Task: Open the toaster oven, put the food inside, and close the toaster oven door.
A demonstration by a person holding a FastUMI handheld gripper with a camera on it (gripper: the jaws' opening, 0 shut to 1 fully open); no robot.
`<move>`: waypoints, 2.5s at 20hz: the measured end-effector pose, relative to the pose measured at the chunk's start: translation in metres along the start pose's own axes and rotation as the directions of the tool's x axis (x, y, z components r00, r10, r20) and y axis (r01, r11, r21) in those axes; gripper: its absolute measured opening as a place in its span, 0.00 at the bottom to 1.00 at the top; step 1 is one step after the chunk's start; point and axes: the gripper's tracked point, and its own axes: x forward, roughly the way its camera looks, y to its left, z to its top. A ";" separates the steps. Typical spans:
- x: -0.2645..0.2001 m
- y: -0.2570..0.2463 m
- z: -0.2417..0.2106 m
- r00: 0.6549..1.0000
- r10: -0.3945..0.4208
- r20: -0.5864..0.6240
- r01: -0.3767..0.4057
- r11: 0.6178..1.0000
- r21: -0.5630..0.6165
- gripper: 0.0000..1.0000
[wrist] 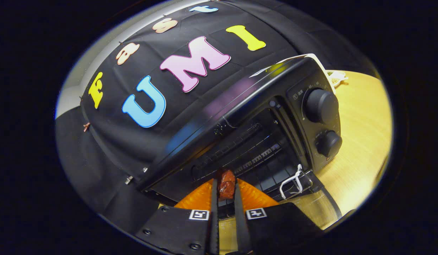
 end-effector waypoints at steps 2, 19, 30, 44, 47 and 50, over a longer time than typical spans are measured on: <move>-0.004 -0.003 -0.002 1.000 -0.021 -0.012 0.020 0.999 -0.042 0.37; -0.119 0.019 -0.004 0.993 -0.053 -0.110 0.008 0.929 -0.369 0.98; -0.162 -0.003 -0.075 0.933 -0.213 -0.289 0.047 0.870 -0.490 0.98; -0.135 -0.050 -0.141 0.839 -0.398 -0.372 0.149 0.824 -0.546 0.99; -0.125 -0.055 -0.145 0.830 -0.420 -0.368 0.170 0.818 -0.550 0.99; -0.121 -0.058 -0.148 0.814 -0.447 -0.370 0.197 0.813 -0.548 0.99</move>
